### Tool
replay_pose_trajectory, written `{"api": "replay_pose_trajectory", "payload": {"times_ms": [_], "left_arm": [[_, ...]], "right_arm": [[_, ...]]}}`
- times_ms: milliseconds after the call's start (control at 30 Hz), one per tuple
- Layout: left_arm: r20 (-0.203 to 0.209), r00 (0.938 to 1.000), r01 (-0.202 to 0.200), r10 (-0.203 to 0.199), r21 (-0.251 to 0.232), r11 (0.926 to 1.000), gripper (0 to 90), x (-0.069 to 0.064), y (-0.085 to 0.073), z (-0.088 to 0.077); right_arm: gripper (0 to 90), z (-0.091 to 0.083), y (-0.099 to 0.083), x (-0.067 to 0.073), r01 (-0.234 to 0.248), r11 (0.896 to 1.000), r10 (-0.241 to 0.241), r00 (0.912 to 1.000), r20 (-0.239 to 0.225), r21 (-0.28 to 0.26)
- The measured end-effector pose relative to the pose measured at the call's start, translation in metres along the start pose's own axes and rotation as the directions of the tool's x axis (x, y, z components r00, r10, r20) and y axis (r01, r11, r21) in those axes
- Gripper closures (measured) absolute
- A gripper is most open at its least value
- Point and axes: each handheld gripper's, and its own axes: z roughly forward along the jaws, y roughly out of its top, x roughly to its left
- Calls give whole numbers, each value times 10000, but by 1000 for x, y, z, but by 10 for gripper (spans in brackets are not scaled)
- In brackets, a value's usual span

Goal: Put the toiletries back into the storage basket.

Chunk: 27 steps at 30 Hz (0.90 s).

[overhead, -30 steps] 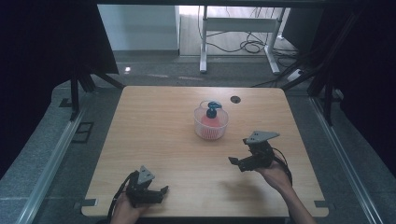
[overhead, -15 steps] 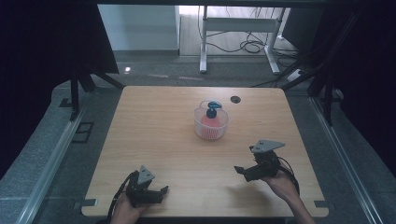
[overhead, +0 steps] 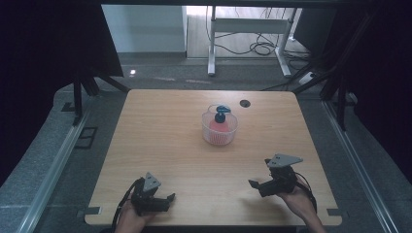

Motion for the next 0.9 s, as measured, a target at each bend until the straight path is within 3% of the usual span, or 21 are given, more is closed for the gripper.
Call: {"api": "replay_pose_trajectory", "payload": {"times_ms": [467,900], "left_arm": [[-2,10000,-2,2,5,10000,103,0,0,0],[2,10000,-3,3,1,10000,103,0,0,0]], "right_arm": [[3,2,-25,1,-188,9992,182,9997,179,345],[3,15,-43,0,-238,9973,222,9995,242,687]]}}
